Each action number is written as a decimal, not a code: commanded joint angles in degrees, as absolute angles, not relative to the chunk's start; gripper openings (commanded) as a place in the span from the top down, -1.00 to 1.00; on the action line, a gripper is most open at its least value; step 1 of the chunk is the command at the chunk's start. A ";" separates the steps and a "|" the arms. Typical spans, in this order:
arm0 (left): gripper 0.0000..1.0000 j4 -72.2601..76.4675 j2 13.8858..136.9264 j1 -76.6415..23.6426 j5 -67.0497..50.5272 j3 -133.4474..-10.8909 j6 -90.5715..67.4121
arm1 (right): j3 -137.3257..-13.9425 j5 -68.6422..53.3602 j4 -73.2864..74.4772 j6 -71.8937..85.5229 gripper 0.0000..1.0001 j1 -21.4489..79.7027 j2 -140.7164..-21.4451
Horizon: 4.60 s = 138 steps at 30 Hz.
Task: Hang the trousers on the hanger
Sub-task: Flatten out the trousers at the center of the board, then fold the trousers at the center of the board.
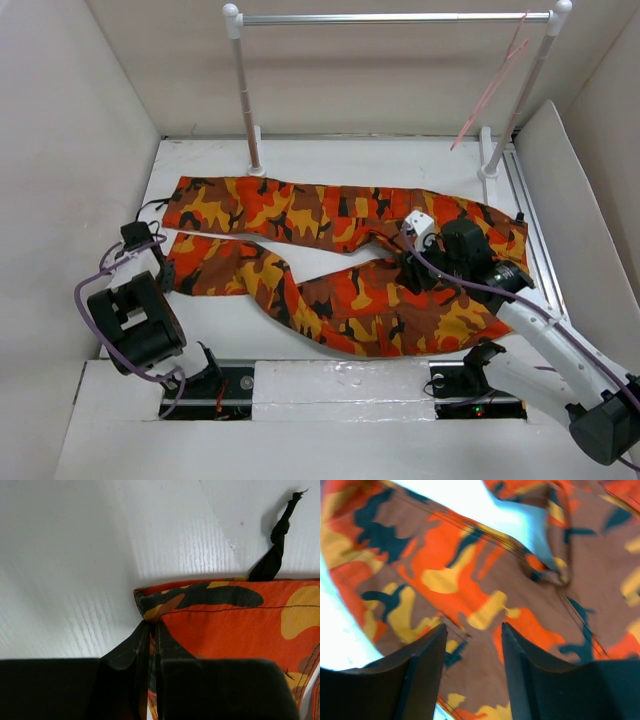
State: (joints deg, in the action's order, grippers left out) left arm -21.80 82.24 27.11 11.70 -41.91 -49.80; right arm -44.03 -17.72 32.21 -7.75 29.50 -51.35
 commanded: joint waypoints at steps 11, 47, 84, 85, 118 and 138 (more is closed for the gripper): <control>1.00 -43.23 66.18 37.00 23.63 -61.95 -41.75 | -47.19 -11.51 42.18 -7.38 -0.35 15.48 -50.97; 1.00 -37.44 45.53 -3.34 6.94 -57.65 -36.39 | -62.74 -29.96 22.25 -10.47 -0.50 -34.97 -85.67; 1.00 -37.97 50.89 -3.34 18.55 -62.92 -33.84 | -99.32 -22.69 28.43 -3.41 -0.46 -34.63 -113.31; 1.00 -37.97 50.63 -3.34 18.28 -63.10 -33.92 | -98.53 -21.54 29.96 -4.56 -0.50 -33.85 -111.99; 1.00 -37.53 47.55 -1.67 18.89 -63.54 -34.02 | -37.26 -14.24 14.94 13.54 0.69 -52.21 -80.86; 1.00 -31.82 63.01 -0.53 32.87 -70.58 -35.15 | -67.54 2.72 38.94 2.28 1.00 -37.81 -73.99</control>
